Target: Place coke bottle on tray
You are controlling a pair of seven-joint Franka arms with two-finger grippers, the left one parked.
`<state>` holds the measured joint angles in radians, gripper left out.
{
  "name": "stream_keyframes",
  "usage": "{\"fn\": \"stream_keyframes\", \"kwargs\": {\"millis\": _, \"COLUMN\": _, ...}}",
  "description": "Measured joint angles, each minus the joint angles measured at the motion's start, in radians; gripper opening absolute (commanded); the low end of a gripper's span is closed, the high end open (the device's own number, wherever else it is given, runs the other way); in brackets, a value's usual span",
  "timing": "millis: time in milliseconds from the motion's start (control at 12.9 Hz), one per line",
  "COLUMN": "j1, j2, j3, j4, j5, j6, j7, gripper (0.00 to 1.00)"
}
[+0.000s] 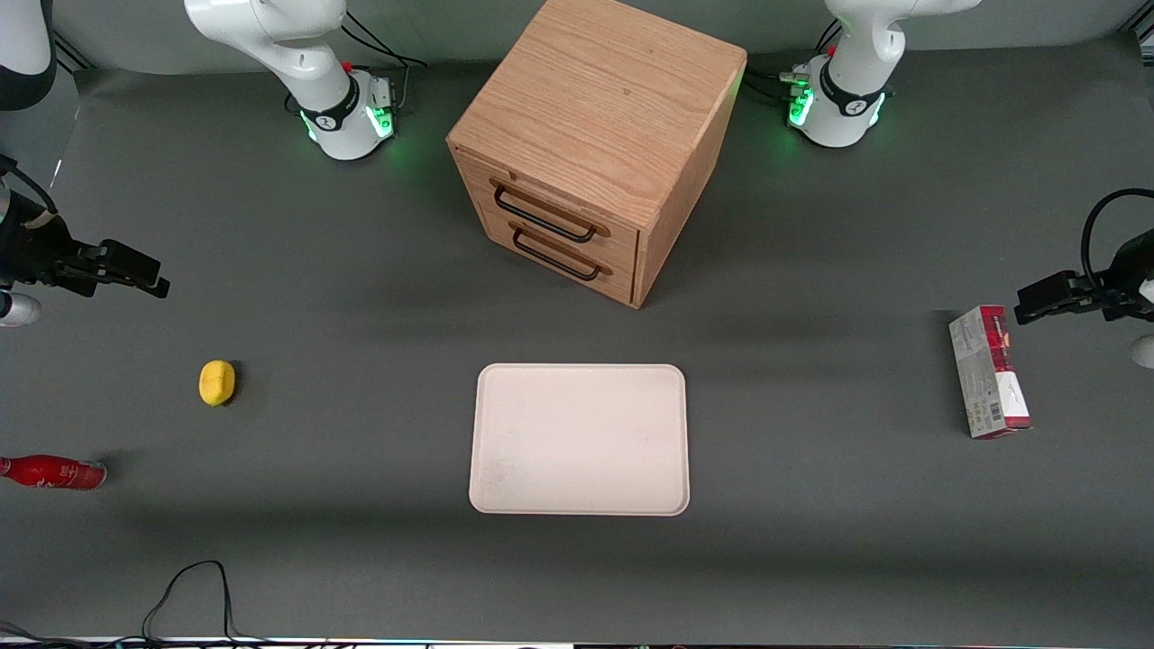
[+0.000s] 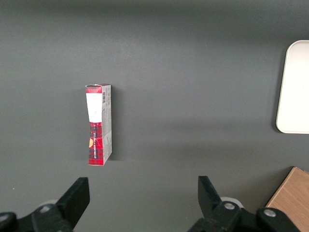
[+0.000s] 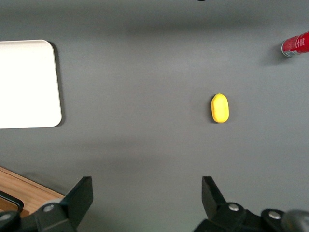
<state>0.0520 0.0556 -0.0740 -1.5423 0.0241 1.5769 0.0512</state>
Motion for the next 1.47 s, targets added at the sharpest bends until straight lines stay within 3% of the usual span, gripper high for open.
{"fn": "stream_keyframes", "kwargs": {"millis": 387, "j1": -0.021, "j2": 0.006, "j3": -0.001, "j4": 0.014, "j5": 0.0, "j6": -0.005, "j7": 0.0, "gripper": 1.0}}
{"fn": "stream_keyframes", "kwargs": {"millis": 619, "j1": -0.115, "j2": 0.09, "j3": -0.009, "j4": 0.143, "j5": 0.0, "j6": -0.01, "j7": -0.009, "gripper": 1.0}}
{"fn": "stream_keyframes", "kwargs": {"millis": 1006, "j1": -0.276, "j2": 0.287, "j3": -0.011, "j4": 0.412, "j5": 0.0, "j6": -0.079, "j7": -0.189, "gripper": 1.0}}
{"fn": "stream_keyframes", "kwargs": {"millis": 1238, "j1": -0.342, "j2": 0.374, "j3": -0.01, "j4": 0.528, "j5": 0.0, "j6": -0.099, "j7": -0.389, "gripper": 1.0}}
{"fn": "stream_keyframes", "kwargs": {"millis": 1470, "j1": -0.406, "j2": 0.497, "j3": 0.008, "j4": 0.619, "j5": 0.0, "j6": -0.063, "j7": -0.434, "gripper": 1.0}}
